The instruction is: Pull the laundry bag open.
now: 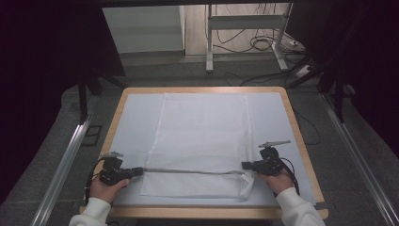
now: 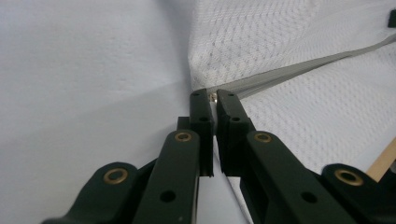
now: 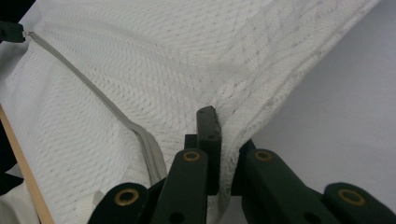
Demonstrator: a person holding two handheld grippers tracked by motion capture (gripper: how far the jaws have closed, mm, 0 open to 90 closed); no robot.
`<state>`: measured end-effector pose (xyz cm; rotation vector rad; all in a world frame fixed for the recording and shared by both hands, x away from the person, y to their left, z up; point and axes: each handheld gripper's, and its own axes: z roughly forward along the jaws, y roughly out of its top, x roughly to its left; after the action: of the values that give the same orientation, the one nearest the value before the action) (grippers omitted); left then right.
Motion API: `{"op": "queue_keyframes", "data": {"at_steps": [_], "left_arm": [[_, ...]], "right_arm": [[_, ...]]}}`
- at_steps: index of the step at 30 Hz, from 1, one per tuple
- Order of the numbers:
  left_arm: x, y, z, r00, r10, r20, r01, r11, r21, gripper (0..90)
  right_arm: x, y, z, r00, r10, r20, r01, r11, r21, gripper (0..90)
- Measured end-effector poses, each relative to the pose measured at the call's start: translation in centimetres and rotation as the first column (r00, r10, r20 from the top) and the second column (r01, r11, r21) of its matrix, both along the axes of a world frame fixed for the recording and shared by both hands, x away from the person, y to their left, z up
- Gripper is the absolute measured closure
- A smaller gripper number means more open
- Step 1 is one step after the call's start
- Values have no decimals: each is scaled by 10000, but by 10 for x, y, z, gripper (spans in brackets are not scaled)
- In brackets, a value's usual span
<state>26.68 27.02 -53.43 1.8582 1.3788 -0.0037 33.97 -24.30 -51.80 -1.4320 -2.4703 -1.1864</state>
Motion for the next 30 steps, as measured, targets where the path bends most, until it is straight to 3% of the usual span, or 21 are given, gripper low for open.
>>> {"op": "queue_keyframes", "data": {"at_steps": [2, 4, 7, 11, 15, 19, 22, 27, 30], "left_arm": [[-1, 0, 1, 9998, 17, 173, -19, 9999, 111, 848], [-3, 1, 3, 9992, 103, 384, -110, 9998, 186, 818], [-7, 2, 8, 9947, 366, 956, -399, 9986, 337, 646], [-10, 1, 13, 9874, 474, 1511, -530, 9980, 332, 508], [-13, -4, 21, 9739, 390, 2234, -516, 9974, 510, 417], [-10, -12, 28, 9593, 184, 2817, -446, 9952, 870, 375], [1, -16, 27, 9497, 85, 3130, -499, 9909, 1246, 363], [22, -15, 19, 9568, 149, 2903, -595, 9876, 1454, 350], [28, -15, 17, 9584, 70, 2853, -530, 9867, 1539, 348]], "right_arm": [[0, -1, 1, 10000, 14, 78, -14, 10000, -39, 825], [-1, -3, 1, 9997, -28, 257, 33, 9998, -200, 704], [-3, -7, 4, 9977, -376, 557, 393, 9988, -298, 504], [-6, -13, 12, 9908, -740, 1137, 768, 9969, -197, 421], [-9, -16, 19, 9815, -852, 1714, 885, 9960, -118, 386], [-13, -21, 25, 9723, -743, 2214, 790, 9968, -127, 345], [-13, -27, 27, 9623, -779, 2606, 888, 9956, -302, 335], [-9, -43, 25, 9456, -999, 3098, 1247, 9903, -615, 326], [-8, -51, 23, 9435, -1066, 3138, 1322, 9893, -613, 326]]}}
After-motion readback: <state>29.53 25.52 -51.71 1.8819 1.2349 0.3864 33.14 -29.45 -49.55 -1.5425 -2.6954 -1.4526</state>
